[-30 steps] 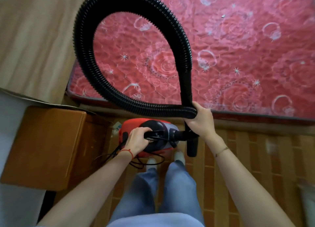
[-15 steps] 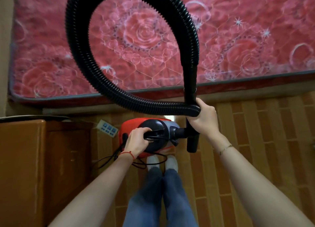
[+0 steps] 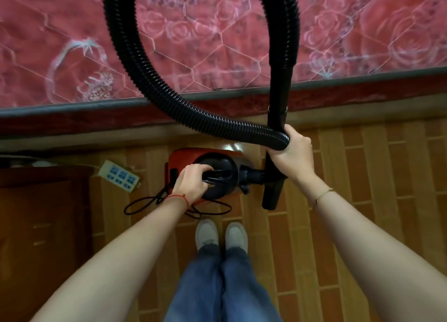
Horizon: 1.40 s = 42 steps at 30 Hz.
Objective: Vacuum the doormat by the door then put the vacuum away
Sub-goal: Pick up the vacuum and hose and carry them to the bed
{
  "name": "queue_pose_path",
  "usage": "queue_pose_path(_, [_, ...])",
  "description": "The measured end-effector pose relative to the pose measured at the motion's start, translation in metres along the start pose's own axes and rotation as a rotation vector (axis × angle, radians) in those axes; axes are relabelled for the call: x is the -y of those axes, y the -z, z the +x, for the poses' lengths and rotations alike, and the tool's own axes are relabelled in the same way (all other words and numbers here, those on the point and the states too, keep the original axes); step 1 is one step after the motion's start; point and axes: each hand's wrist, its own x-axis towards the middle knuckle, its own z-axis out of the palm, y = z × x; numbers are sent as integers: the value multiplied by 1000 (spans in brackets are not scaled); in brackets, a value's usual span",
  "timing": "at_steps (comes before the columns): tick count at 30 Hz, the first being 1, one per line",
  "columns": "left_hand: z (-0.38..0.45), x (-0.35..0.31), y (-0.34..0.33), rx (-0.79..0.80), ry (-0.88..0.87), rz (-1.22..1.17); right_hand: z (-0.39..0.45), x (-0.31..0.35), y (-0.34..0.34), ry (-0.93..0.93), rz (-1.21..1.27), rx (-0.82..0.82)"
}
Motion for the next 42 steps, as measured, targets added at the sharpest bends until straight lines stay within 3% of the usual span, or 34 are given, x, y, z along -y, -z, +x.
queue_pose_path(6, [37,15,-28,35,74,-72,29,-24,-24,-24,12,-11])
queue_pose_path(12, [59,21,-45,76,19,-80,50,-42,-42,-77,10,-13])
queue_pose_path(19, [69,14,-57,24,-83,74,63,-57,-45,-139,4,11])
queue_pose_path(30, [50,9,-66,4,-136,304,49,-57,-39,-70,86,108])
queue_pose_path(37, [30,-5,-82,-164,-373,369,37,-64,-38,47,47,130])
queue_pose_path(42, [32,-12,-98,-278,-441,428,37,-71,-41,141,20,93])
